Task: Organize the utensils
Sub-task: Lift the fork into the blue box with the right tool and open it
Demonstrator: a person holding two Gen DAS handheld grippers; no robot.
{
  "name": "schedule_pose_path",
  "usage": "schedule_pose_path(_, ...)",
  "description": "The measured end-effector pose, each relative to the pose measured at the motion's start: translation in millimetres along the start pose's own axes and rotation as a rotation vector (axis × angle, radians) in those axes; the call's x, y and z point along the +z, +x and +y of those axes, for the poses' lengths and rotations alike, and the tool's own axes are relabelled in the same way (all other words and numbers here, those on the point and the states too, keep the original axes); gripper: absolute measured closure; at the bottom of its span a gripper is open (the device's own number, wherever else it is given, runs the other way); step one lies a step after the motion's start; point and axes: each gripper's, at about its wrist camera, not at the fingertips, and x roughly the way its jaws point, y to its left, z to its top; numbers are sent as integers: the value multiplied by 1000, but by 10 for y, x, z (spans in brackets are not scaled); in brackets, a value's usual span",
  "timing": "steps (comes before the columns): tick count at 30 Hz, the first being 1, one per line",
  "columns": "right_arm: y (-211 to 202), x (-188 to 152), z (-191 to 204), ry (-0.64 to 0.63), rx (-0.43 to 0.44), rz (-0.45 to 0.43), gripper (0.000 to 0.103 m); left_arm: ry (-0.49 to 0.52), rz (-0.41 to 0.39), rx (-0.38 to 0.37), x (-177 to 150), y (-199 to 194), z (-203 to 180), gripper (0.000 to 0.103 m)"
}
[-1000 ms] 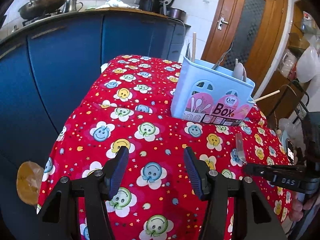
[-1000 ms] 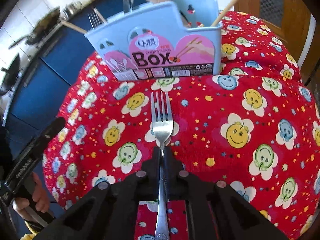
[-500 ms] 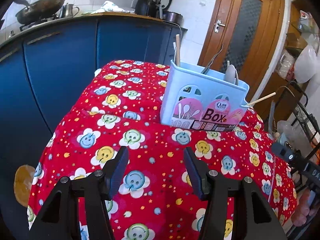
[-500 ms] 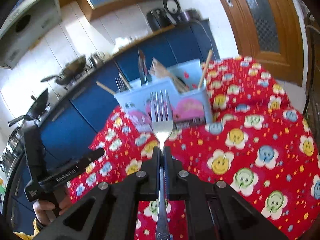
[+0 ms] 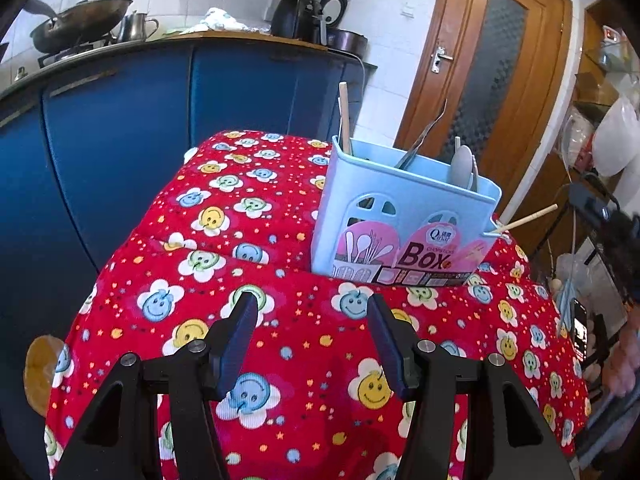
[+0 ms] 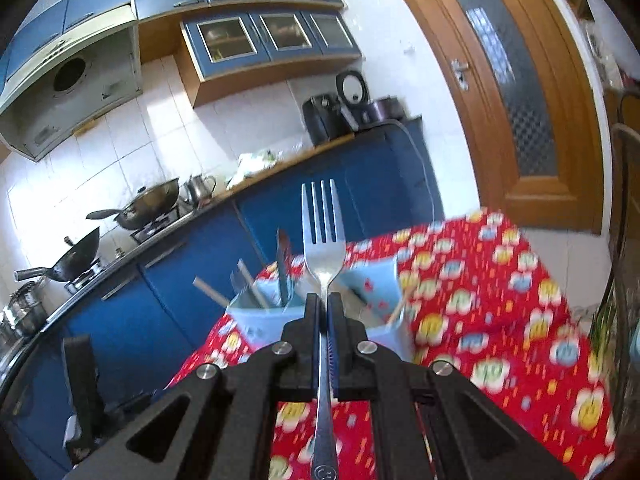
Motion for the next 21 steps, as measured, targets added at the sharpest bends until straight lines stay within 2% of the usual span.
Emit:
schedule_pose_path(5,187,148,-2,-49,-31,-82,98,-1,-2,7,35,61,-5,45)
schedule_pose_path(14,573,308,-26,-94,-86,-165,98,-2,-19,22,116,161,42,45)
schedule_pose_path(21,825,304,-91,-123,-126,-172,98,-7,-19,19,137,221,61,45)
